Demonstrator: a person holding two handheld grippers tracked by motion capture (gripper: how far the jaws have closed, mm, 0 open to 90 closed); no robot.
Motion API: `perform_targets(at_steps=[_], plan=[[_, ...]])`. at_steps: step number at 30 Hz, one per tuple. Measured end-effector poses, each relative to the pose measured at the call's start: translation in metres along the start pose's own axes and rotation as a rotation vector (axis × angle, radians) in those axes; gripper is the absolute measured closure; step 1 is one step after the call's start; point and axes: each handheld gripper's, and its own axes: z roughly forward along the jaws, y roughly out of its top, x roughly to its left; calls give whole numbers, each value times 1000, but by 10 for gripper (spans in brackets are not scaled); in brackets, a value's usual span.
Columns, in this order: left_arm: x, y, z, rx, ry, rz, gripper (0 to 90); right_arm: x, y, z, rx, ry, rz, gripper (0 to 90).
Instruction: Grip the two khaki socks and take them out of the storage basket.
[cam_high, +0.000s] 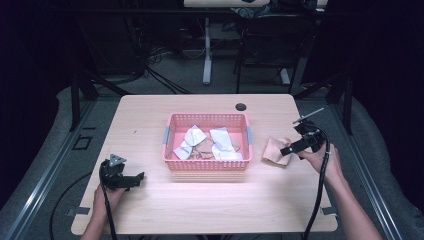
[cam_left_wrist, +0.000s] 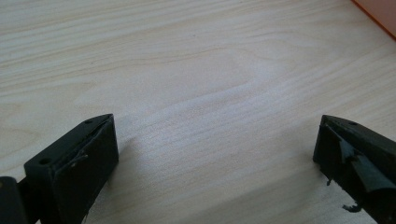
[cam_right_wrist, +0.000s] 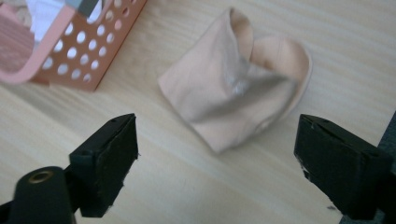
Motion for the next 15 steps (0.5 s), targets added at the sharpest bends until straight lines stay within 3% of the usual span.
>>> perform_targets(at_steps=[5, 8, 15], plan=[[0, 0, 0, 0, -1, 0, 0, -3, -32, 0, -4, -6, 8, 60], [0, 0, 0, -3, 0, -4, 0, -5, -46, 5, 27, -2, 18, 57], [0, 0, 0, -3, -1, -4, 0, -8, -55, 18, 97, 9, 13, 63]])
